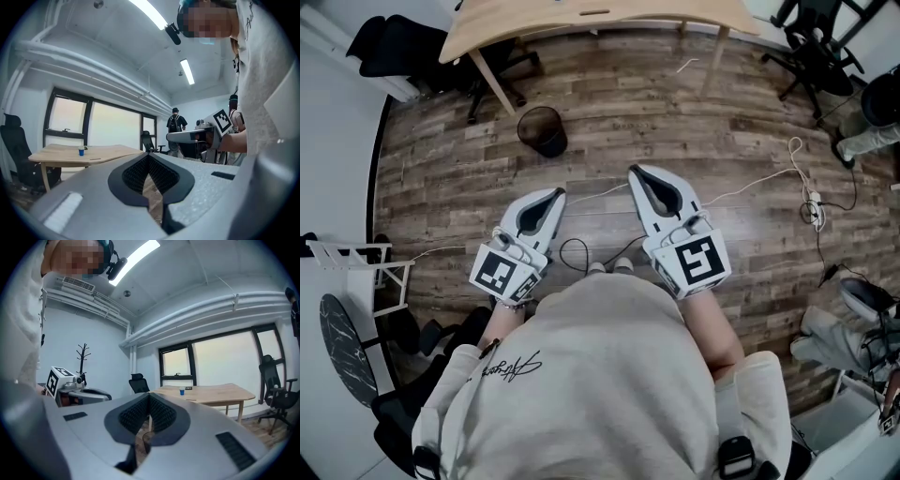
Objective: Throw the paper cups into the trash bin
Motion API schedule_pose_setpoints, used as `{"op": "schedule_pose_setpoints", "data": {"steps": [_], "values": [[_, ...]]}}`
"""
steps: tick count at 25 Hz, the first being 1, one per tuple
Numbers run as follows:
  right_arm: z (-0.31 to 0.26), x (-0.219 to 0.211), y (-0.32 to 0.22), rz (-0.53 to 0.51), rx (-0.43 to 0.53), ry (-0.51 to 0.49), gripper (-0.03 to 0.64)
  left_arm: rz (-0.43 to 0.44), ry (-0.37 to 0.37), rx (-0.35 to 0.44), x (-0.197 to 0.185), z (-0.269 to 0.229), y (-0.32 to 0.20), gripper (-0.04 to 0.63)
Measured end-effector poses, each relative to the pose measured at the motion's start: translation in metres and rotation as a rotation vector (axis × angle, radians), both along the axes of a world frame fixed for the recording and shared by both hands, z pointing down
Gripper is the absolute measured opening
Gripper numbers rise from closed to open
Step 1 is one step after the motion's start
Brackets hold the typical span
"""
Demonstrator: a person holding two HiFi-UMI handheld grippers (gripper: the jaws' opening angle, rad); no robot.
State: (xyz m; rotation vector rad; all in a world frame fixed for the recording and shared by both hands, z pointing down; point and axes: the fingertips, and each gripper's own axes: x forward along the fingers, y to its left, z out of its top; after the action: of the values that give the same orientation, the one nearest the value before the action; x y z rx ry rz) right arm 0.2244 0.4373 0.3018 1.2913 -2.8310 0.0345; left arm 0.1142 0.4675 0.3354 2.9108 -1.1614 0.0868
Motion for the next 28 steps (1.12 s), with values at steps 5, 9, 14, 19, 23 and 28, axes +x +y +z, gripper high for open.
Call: {"op": "schedule_pose_setpoints", "data": {"steps": [5, 9, 14, 19, 23, 28], "values": [[0.016, 0.015, 0.002, 0.007, -0.036, 0.004, 0.008, -0.018, 0.008, 0.01, 0.013, 0.005, -0.003, 0.002], [0.019, 0.024, 0.002, 0.001, -0.037, -0.004, 0.008, -0.036, 0.008, 0.016, 0.017, 0.002, -0.003, 0.002], [0.019, 0.026, 0.0, -0.005, -0.027, -0.009, 0.008, -0.064, 0.0, 0.014, 0.011, 0.002, -0.001, 0.002], [0.019, 0.026, -0.009, -0.002, -0.023, -0.014, 0.008, -0.077, -0.001, 0.024, 0.008, -0.002, -0.012, 0.002], [0.011, 0.019, -0.02, 0.002, 0.011, -0.01, 0.008, -0.064, 0.001, 0.032, 0.005, -0.004, -0.025, 0.002], [0.003, 0.008, -0.041, -0.001, 0.031, -0.01, 0.008, -0.049, 0.011, 0.037, -0.001, -0.003, -0.048, 0.002]]}}
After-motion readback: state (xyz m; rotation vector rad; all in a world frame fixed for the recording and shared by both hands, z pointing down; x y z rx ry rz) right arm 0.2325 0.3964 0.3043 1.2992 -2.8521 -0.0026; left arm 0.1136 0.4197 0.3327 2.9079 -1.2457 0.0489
